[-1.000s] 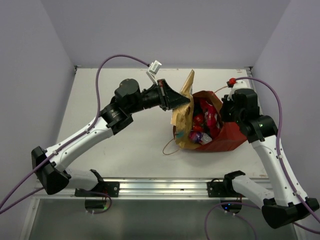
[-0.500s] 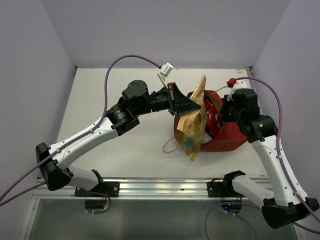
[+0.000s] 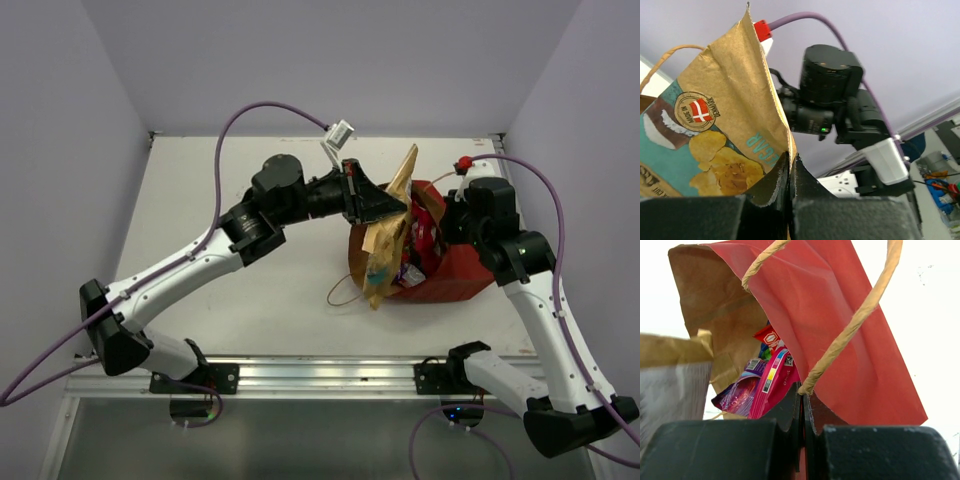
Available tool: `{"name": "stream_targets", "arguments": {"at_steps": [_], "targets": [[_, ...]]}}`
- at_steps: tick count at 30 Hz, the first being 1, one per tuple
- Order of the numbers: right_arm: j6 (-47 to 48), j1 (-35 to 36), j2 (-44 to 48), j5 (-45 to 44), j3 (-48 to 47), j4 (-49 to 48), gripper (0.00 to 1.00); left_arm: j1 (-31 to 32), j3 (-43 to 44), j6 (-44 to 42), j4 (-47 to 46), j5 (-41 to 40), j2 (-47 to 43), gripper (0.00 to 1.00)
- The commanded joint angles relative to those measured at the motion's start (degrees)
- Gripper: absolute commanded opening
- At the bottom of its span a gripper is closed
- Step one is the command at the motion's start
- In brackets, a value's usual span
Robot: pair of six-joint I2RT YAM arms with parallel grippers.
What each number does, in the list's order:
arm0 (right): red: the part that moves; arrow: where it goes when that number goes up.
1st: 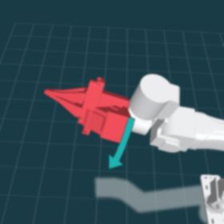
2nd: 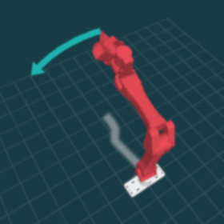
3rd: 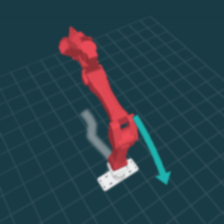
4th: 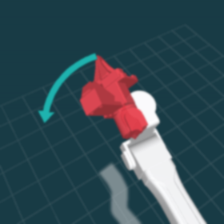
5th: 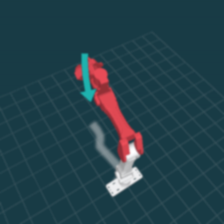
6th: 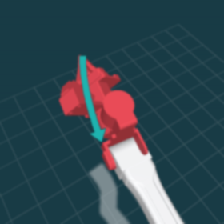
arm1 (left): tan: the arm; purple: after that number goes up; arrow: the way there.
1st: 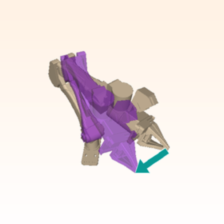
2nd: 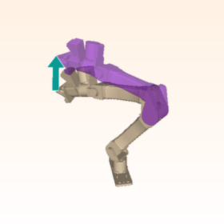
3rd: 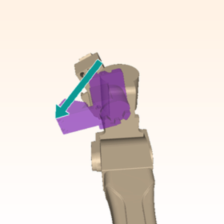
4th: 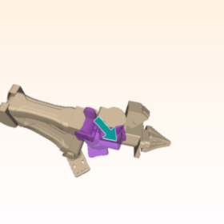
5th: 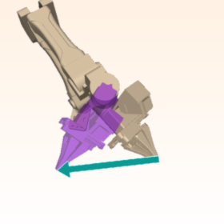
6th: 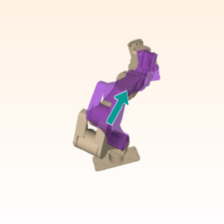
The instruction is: Place the snacks into the paper bag
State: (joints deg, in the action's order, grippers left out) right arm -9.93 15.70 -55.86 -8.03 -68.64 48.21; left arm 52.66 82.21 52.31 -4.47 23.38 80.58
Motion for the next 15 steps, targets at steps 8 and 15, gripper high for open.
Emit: {"name": "stream_targets", "arguments": {"at_steps": [8,15], "targets": [[0.7,-0.3,1.8,-0.6,-0.8,-1.3,0.0,-3.1,8.0,-4.4,-5.3,5.2,12.8,0.0],[0.6,-0.3,2.1,-0.1,-0.7,-1.4,0.0,-7.0,11.5,-6.5,-10.7,6.6,20.4,0.0]]}}
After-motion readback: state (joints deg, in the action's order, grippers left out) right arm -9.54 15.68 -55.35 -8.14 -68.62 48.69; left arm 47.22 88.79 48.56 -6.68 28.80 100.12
